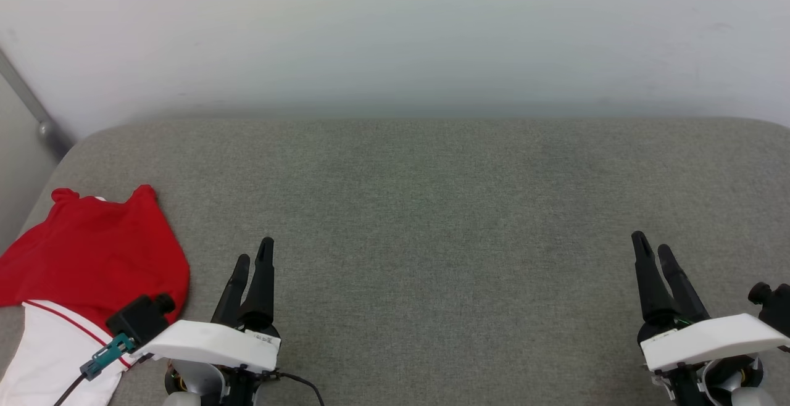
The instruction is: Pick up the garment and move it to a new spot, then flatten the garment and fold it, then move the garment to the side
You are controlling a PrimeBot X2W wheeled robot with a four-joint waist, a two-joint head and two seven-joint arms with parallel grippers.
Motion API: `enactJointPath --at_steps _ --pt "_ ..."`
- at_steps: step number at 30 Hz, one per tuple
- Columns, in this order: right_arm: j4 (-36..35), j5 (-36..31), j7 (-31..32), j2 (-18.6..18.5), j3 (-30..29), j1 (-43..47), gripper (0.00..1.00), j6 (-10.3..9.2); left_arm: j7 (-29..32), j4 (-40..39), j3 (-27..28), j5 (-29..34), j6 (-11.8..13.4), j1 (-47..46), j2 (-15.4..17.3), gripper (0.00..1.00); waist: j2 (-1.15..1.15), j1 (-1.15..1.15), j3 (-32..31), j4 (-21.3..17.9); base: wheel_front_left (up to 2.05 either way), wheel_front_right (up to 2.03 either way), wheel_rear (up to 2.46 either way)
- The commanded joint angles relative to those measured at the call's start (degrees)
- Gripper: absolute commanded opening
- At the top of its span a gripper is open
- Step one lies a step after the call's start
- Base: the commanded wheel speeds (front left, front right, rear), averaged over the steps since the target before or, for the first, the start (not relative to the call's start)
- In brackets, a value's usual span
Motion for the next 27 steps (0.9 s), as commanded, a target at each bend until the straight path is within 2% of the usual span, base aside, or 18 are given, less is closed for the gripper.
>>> enactJointPath --at_steps 1,19,27 --pt "-1.1 -3.1 -0.1 -0.1 -0.1 -0.3 1.00 0.00 -0.7 -0.5 -0.3 3.3 0.0 -1.5 0.5 1.00 0.00 0.00 0.0 0.1 0.00 0.00 0.00" --pt "-2.5 -18.8 -0.2 0.6 0.1 0.8 1.00 0.00 -3.8 -0.4 -2.4 19.7 0.1 -1.8 0.7 1.00 0.00 0.00 -0.3 0.6 0.00 0.00 0.00" --pt "-3.0 -24.8 0.1 0.8 0.1 1.4 1.00 0.00 -5.1 0.4 -3.5 26.6 1.4 -2.0 1.2 1.00 0.00 0.00 -0.3 0.8 0.00 0.00 0.00"
